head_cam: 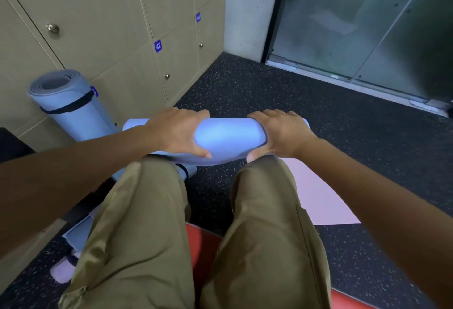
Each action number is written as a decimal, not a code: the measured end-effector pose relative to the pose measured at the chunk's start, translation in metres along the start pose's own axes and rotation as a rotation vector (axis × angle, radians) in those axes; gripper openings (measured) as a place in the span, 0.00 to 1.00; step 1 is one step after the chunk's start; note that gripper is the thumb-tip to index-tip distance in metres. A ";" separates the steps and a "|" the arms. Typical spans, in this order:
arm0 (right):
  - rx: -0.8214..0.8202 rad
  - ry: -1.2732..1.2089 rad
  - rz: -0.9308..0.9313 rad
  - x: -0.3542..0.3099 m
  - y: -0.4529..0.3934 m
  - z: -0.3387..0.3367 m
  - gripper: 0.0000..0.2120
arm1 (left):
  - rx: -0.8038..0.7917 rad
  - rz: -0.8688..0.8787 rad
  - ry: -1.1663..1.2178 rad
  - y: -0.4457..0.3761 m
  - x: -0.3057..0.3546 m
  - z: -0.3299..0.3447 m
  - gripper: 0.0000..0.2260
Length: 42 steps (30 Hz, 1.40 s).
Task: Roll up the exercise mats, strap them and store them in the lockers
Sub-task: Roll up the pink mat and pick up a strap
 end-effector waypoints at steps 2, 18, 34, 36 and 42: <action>0.040 0.038 0.010 0.000 -0.001 -0.005 0.51 | -0.014 -0.022 0.017 -0.002 -0.003 -0.008 0.34; 0.098 -0.053 0.019 -0.046 0.081 -0.091 0.42 | -0.082 -0.024 0.148 0.068 0.022 -0.093 0.33; -0.076 -0.152 -0.011 -0.078 0.168 -0.038 0.41 | -0.292 0.035 0.306 0.143 0.068 -0.021 0.32; -0.067 -0.168 -0.025 -0.077 0.164 -0.038 0.41 | -0.313 0.021 0.421 0.140 0.064 -0.018 0.30; 0.043 -0.150 -0.078 -0.075 0.161 -0.034 0.40 | -0.356 0.045 0.545 0.125 0.057 -0.012 0.25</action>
Point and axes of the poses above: each hand's wrist, its own y-axis away from the middle knuckle, its own z-axis out of the palm, x = y × z, the point moved 4 cm from there along -y, towards the middle knuckle, and after that the axes turned 8 degrees about x, right-handed, at the moved point
